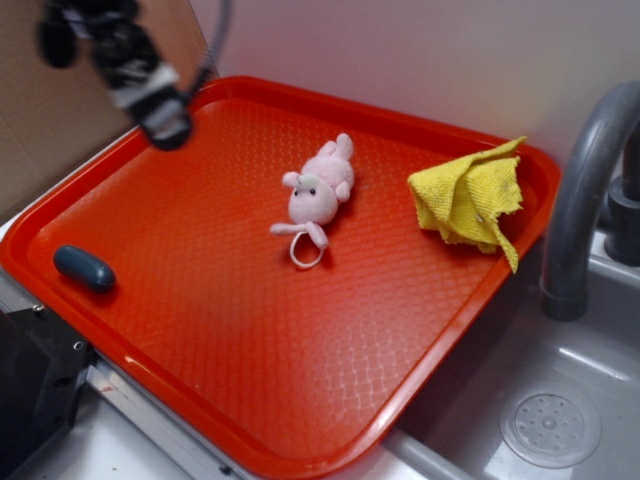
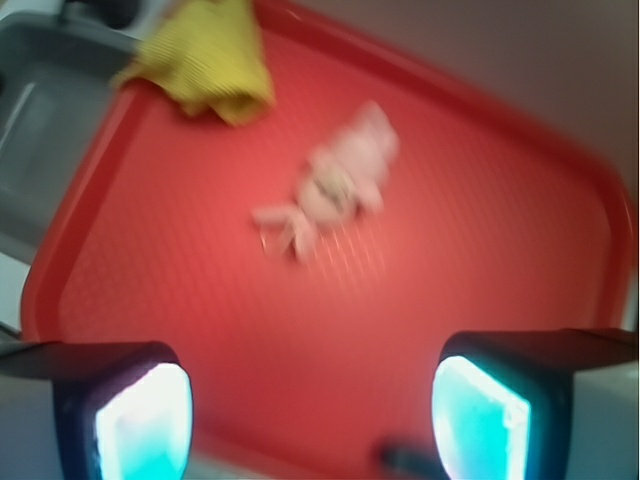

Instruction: Grab the yellow cloth.

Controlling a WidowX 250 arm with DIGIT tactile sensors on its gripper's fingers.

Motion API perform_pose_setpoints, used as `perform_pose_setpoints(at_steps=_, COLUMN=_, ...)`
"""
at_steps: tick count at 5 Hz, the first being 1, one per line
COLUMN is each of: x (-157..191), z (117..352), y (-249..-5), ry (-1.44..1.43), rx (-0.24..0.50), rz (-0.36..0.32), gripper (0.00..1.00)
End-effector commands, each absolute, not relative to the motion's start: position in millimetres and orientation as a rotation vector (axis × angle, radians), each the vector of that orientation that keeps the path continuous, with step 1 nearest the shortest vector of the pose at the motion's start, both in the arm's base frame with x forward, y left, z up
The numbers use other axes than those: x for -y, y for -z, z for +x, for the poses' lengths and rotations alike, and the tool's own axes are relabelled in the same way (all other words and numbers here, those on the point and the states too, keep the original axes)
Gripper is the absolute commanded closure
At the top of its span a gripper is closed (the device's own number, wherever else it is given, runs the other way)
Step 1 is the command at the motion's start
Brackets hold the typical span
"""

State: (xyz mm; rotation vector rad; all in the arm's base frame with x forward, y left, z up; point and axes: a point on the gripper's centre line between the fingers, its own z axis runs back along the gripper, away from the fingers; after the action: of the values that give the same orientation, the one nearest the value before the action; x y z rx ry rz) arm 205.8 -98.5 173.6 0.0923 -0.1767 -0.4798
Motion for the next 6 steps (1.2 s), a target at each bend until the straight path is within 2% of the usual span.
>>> perform_pose_setpoints(at_steps=1, x=123, z=286, y=-147, ry=0.707, rx=0.406, rz=-0.04, gripper=0.0)
perform_pose_setpoints(at_steps=2, x=121, z=296, y=-138, ry=0.698, rx=0.428, rz=-0.153, gripper=0.0)
perform_pose_setpoints(at_steps=6, x=121, z=296, y=-138, ry=0.698, rx=0.428, rz=-0.153, gripper=0.0)
